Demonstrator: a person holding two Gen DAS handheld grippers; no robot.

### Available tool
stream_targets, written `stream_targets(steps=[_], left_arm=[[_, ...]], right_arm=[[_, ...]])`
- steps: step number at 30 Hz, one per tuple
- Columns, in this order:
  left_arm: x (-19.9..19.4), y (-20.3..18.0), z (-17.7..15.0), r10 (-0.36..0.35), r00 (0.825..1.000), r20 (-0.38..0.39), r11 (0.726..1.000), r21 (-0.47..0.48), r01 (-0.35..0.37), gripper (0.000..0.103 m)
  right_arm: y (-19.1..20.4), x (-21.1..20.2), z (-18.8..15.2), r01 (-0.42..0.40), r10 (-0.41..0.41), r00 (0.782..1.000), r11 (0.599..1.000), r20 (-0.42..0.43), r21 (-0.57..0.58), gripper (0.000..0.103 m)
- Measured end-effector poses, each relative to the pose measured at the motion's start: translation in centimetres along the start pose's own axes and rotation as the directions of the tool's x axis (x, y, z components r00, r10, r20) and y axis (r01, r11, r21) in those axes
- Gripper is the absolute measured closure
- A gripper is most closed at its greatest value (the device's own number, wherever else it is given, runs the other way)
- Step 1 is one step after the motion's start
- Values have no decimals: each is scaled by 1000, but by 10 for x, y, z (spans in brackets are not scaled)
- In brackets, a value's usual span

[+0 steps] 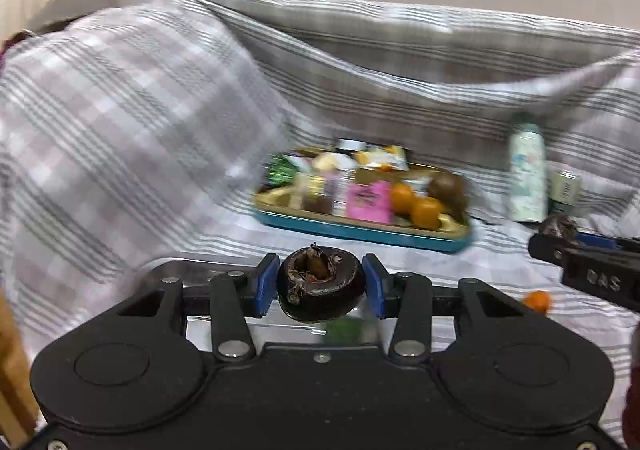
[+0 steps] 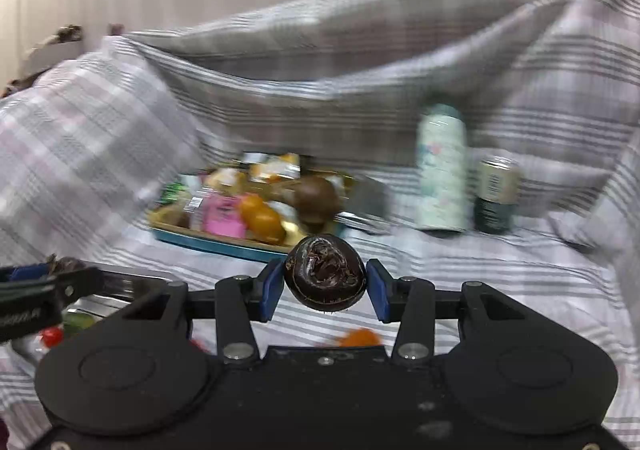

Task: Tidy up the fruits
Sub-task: 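Lift both mangosteens and carry them over the steel tray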

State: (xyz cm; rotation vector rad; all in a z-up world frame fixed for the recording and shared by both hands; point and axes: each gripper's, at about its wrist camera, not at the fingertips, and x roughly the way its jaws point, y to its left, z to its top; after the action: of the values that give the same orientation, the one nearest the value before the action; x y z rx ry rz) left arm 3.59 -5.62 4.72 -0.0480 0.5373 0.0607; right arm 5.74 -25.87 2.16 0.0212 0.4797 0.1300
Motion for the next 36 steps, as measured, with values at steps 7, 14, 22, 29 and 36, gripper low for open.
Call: stream_targets(steps=[7,14,22,29,36], left_arm=[[1,45,0,113,993,-15,993,-34,-114,51],[2,74,0,172,984,-38,984,-40,-173,51],[23,100,1,181,977,-112,981,-55,-188,51],[51,108,-4,158,969,-187,981,-84,-176,51],[53,110,-5,150,971,-189,981,-96,-170,51]], right_arm=[[56,1,-9,-125,127,992,988,14,-93,57],[99,1,-21,-232,233,972,961,-10,-151,57],[130,2,-38,-306,299,952,923,-69,-232,57],[148,7,-46,-324,309,946,909,-98,-262,57],[158,10,-51,-356,333,934,893,-128,-274,57]])
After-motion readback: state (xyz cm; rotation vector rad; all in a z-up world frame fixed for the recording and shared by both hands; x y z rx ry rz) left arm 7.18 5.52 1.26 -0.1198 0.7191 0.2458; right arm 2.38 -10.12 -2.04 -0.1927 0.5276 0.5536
